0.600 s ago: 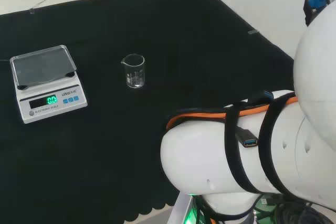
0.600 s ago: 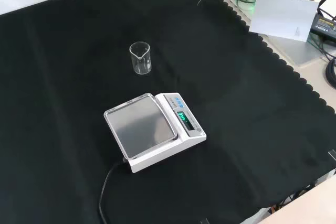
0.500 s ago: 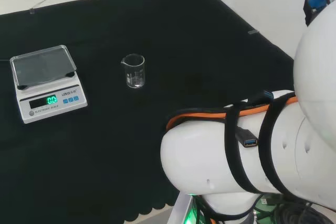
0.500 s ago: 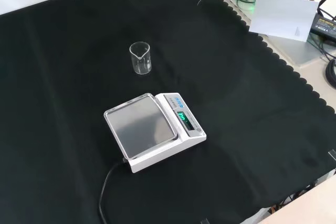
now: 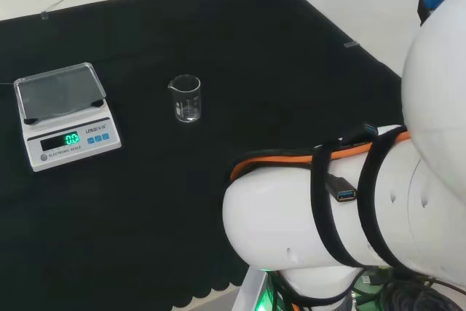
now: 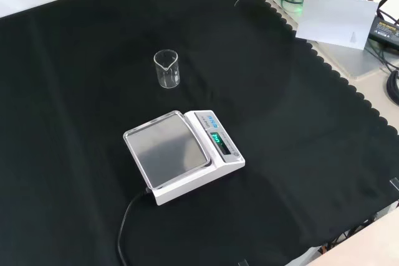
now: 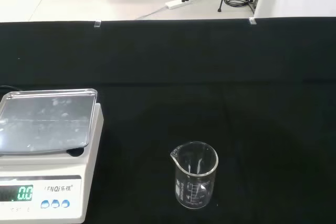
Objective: Pick up the beaker.
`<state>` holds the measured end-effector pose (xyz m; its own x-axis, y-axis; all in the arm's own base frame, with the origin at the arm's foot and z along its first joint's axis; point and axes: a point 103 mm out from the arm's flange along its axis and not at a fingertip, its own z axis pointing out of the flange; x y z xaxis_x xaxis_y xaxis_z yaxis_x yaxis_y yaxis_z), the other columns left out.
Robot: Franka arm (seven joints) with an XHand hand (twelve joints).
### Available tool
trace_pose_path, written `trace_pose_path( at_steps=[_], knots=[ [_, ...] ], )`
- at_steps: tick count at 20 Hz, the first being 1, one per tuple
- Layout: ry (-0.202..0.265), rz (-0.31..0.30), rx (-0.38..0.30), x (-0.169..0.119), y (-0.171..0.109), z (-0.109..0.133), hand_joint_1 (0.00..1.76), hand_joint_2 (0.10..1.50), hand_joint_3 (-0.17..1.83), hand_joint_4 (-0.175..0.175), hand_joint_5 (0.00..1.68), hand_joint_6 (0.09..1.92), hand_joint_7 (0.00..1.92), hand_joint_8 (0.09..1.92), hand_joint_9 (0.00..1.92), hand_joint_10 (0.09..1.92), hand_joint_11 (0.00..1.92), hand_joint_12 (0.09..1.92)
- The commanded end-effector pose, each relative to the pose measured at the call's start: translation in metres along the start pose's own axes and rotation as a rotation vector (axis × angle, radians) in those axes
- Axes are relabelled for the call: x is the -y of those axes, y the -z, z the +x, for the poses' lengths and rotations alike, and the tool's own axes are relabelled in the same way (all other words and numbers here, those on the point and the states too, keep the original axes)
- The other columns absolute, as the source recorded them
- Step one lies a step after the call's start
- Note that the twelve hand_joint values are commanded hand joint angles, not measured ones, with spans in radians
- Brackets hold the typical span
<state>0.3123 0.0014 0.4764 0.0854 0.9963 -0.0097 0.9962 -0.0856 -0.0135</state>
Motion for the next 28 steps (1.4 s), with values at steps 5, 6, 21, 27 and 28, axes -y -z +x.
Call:
trace_pose_path(
  at_steps=[5,6,21,27,28],
  knots=[
    [-0.027,0.061,0.004,-0.039,-0.044,-0.009,0.60,0.60,0.25,-0.057,0.23,0.18,0.33,0.80,0.31,0.92,0.00,1.53],
    [-0.029,0.076,0.008,-0.048,-0.052,-0.010,0.60,0.60,0.25,-0.055,0.23,0.18,0.32,0.80,0.31,0.92,0.00,1.53],
    [0.004,0.272,0.011,-0.160,-0.166,-0.011,0.67,0.60,0.23,-0.032,0.18,0.12,0.24,0.79,0.30,0.91,0.04,1.55],
    [0.026,0.346,0.011,-0.183,-0.212,-0.020,0.68,0.59,0.22,0.005,0.15,0.09,0.19,0.80,0.30,0.91,0.11,1.52],
    [0.024,0.357,0.013,-0.186,-0.220,-0.022,0.68,0.59,0.21,0.016,0.14,0.09,0.19,0.80,0.30,0.91,0.11,1.52]
  ],
)
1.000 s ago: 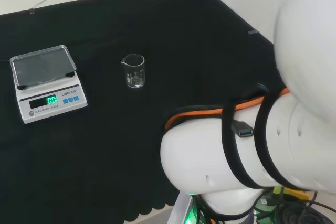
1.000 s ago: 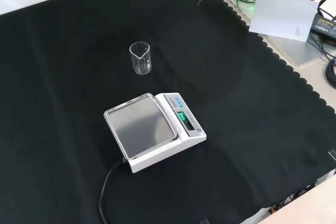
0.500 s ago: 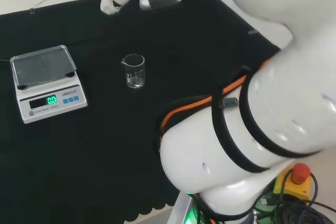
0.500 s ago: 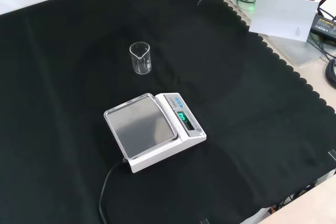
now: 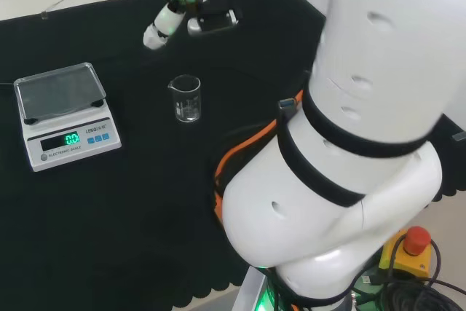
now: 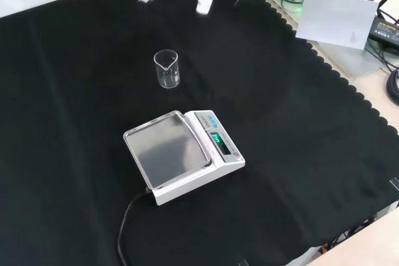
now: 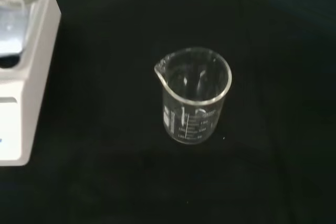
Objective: Pick up the beaker.
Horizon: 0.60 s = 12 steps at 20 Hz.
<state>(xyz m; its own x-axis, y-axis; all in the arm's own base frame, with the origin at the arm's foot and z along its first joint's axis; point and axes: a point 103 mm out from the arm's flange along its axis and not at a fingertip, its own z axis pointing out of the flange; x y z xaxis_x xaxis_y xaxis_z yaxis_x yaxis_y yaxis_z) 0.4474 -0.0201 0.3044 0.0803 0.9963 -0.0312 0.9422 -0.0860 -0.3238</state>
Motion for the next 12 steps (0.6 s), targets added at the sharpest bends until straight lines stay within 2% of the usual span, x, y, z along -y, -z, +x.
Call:
trace_pose_path(
  at_steps=[1,3,7,12],
  knots=[
    [0.019,0.050,-0.012,-0.066,-0.040,-0.015,0.68,0.58,0.21,0.023,0.13,0.09,0.18,0.80,0.29,0.92,0.10,1.52],
    [0.014,0.068,-0.021,-0.075,-0.053,-0.016,0.68,0.58,0.20,0.033,0.13,0.09,0.16,0.79,0.27,0.92,0.09,1.53],
    [0.011,0.120,0.005,-0.089,-0.077,-0.016,0.67,0.58,0.17,0.045,0.13,0.09,0.11,0.79,0.19,0.94,0.02,1.55],
    [0.016,0.142,0.019,-0.097,-0.098,-0.016,0.66,0.58,0.15,0.055,0.11,0.09,0.04,0.77,0.07,0.96,0.00,1.47]
  ],
)
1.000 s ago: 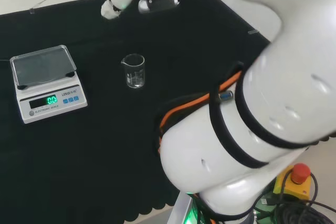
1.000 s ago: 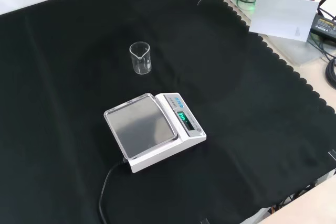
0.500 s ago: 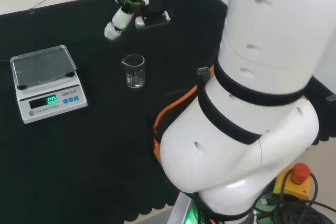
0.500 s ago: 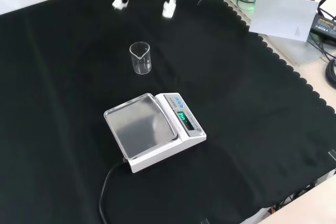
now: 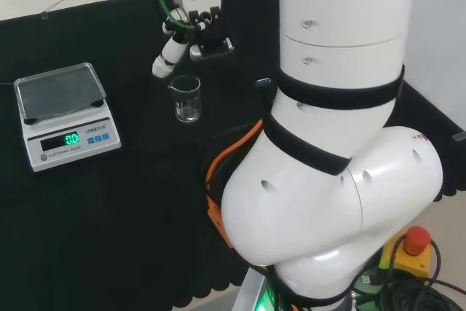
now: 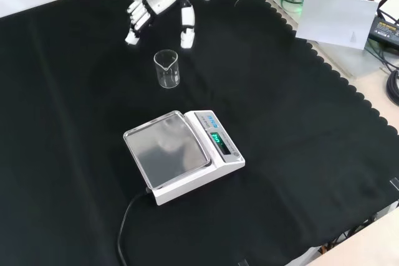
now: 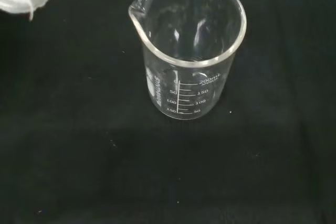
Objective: Pick up the beaker.
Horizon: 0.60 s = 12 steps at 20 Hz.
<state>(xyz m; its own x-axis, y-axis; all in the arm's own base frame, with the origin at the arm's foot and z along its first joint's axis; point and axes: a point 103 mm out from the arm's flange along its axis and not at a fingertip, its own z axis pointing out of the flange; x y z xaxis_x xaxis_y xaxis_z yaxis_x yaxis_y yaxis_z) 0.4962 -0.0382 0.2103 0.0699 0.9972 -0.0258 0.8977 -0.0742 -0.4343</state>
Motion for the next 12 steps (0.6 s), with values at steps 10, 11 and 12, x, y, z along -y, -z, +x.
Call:
trace_pose_path(
  at_steps=[10,11,12],
  knots=[
    [0.077,-0.021,0.177,-0.027,-0.042,0.020,0.75,0.59,0.12,0.093,0.08,0.09,0.00,0.68,0.05,0.97,0.00,1.45],
    [0.082,-0.019,0.194,-0.028,-0.043,0.022,0.75,0.59,0.12,0.095,0.09,0.09,0.00,0.68,0.05,0.97,0.00,1.45],
    [0.085,-0.019,0.208,-0.029,-0.045,0.025,0.76,0.59,0.12,0.096,0.09,0.09,0.00,0.68,0.05,0.97,0.00,1.45]
  ],
)
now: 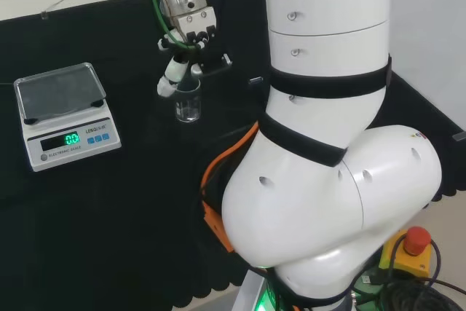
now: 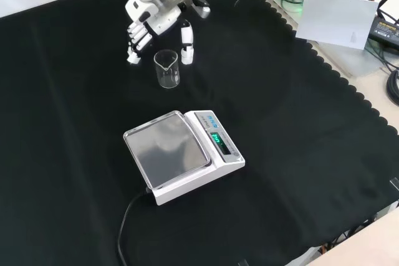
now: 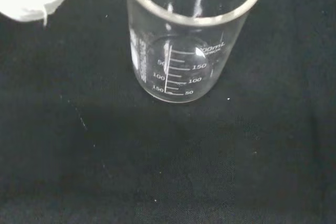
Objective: Pick up the beaker.
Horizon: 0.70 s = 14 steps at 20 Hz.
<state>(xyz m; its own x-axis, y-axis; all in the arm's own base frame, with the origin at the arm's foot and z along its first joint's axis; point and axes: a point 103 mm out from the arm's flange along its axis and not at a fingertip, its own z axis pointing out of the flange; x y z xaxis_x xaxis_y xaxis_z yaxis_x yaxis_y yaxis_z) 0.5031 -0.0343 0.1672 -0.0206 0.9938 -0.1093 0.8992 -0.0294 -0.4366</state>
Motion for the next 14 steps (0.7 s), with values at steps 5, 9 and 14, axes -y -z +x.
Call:
trace_pose_path(
  at_steps=[5,9,14],
  knots=[
    [0.034,-0.023,0.111,-0.009,-0.016,0.024,0.80,0.59,0.12,0.098,0.13,0.09,0.01,0.69,0.07,0.97,0.00,1.46],
    [0.012,-0.003,0.113,-0.014,-0.028,0.018,0.87,0.59,0.15,0.094,0.23,0.09,0.06,0.71,0.13,0.94,0.00,1.49],
    [-0.020,0.007,0.066,-0.015,-0.041,0.004,0.93,0.52,0.32,0.090,0.32,0.09,0.12,0.71,0.21,0.92,0.00,1.55]
  ],
)
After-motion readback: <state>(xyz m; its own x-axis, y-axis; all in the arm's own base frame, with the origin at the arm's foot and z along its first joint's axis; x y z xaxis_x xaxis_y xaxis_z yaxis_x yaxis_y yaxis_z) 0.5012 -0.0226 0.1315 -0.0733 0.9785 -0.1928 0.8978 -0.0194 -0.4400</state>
